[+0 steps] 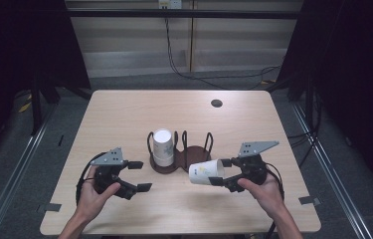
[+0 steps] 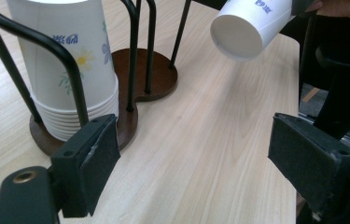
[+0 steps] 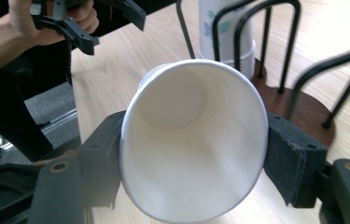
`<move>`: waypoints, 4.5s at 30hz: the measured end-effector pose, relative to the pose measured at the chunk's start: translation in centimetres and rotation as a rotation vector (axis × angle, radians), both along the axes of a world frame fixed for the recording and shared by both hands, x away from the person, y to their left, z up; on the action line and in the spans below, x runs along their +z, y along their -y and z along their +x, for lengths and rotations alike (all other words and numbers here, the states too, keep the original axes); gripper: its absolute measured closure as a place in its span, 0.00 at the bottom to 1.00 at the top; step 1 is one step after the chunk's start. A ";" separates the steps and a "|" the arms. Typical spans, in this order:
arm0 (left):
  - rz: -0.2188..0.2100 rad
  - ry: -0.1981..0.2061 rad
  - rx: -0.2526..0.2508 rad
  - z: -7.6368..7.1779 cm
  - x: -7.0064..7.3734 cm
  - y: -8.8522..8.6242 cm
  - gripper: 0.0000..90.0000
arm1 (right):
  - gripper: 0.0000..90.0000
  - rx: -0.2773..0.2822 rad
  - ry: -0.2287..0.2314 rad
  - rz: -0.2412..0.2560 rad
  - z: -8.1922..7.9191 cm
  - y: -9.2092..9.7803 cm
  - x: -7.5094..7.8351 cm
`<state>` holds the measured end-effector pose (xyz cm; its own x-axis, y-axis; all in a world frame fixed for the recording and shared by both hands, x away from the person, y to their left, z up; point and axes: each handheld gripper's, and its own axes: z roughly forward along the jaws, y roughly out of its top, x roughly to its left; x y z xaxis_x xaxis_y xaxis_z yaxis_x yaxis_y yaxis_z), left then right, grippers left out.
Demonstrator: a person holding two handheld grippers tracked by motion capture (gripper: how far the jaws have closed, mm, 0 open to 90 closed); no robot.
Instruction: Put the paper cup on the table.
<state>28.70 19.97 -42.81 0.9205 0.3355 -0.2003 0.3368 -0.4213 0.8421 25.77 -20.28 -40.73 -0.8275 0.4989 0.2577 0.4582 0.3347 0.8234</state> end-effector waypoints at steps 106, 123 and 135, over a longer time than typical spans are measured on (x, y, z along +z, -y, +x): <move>0.043 0.010 0.026 0.4 -0.5 -1.2 0.18 | 0.22 -0.308 -0.315 -0.760 13.1 1.6 -2.0; 0.036 0.008 0.041 0.4 -0.3 -1.6 0.18 | 0.16 -0.372 -0.281 -0.594 12.6 2.5 -1.7; 0.046 0.008 0.039 0.4 -0.4 -1.6 0.19 | 0.17 -0.429 -0.172 -0.449 11.6 2.8 -0.8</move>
<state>29.10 21.62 -43.18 0.9082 0.3796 -0.1764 0.3469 -0.4467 0.8247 37.41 -23.12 -41.50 -0.4957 0.8665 0.0584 0.7411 0.3870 0.5487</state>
